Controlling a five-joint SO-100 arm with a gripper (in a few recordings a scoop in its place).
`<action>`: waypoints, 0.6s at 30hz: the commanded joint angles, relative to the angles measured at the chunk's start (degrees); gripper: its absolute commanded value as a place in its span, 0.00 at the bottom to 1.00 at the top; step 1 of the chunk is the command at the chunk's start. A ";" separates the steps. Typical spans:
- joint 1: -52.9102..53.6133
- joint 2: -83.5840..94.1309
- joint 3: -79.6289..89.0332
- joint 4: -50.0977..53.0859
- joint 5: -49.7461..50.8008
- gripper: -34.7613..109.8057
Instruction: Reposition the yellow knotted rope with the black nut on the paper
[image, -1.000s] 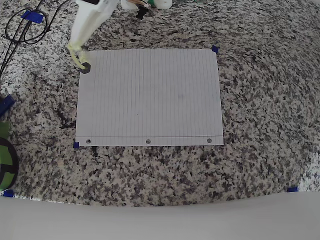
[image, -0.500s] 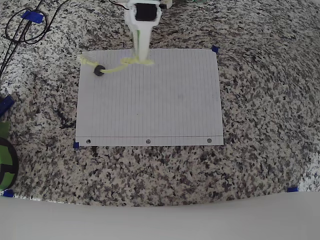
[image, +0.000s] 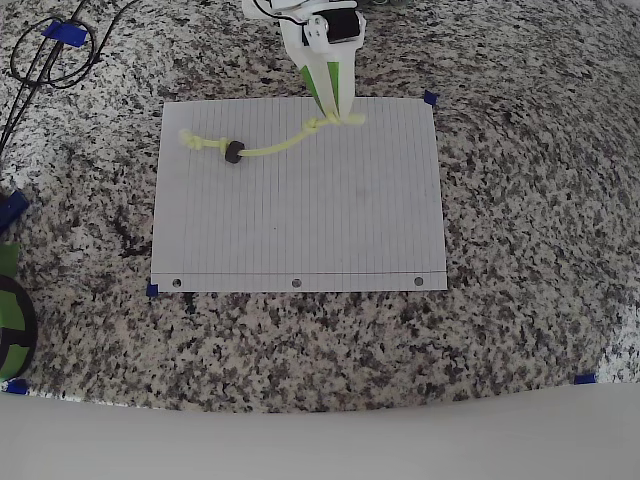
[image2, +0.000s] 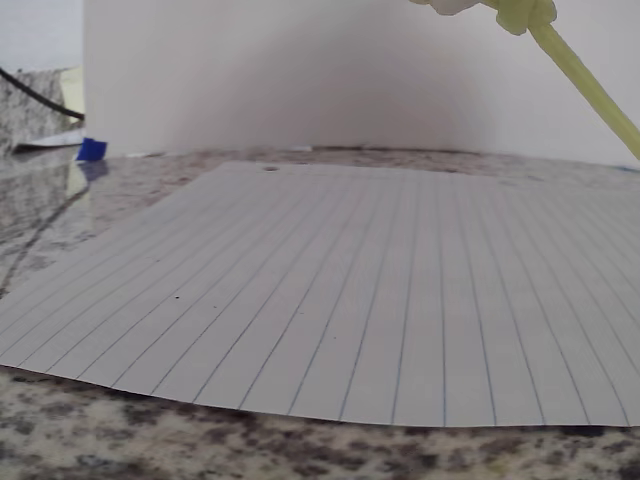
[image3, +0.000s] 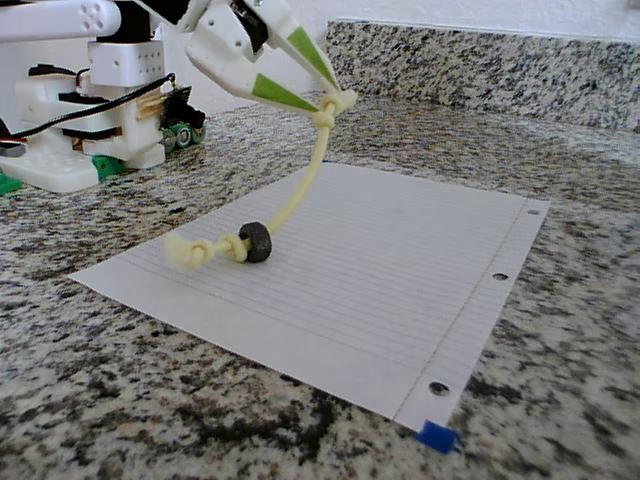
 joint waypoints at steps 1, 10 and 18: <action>-2.55 0.97 -0.35 0.70 0.70 0.24; -4.66 1.41 -0.26 3.87 0.70 0.24; -5.80 0.88 -0.26 7.21 1.41 0.62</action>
